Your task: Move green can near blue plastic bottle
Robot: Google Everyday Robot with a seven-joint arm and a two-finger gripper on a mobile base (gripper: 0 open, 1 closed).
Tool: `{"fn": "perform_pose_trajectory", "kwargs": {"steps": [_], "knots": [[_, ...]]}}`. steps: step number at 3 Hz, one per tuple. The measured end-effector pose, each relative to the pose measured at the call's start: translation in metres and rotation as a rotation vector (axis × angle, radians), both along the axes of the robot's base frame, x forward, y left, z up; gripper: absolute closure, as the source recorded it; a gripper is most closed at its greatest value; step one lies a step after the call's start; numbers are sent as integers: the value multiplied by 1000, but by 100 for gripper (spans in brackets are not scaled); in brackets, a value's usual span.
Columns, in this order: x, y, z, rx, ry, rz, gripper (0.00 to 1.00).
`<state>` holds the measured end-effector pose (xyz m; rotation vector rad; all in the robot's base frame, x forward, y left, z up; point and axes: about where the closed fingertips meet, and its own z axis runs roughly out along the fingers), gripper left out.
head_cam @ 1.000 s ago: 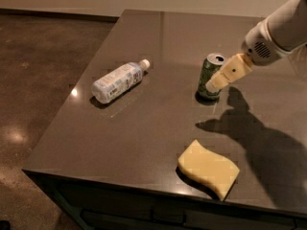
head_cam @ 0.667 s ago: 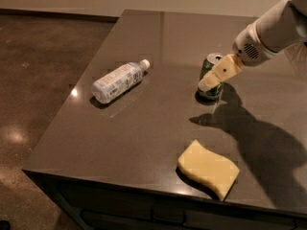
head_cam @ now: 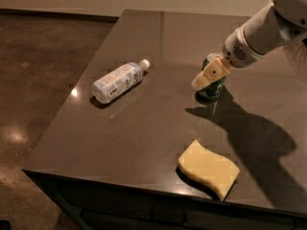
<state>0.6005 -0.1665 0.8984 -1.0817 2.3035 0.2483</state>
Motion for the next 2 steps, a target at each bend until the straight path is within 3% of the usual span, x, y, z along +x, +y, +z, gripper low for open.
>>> {"fn": "perform_pose_trajectory", "kwargs": {"steps": [2], "knots": [[4, 13, -3, 6, 15, 41, 64]]}}
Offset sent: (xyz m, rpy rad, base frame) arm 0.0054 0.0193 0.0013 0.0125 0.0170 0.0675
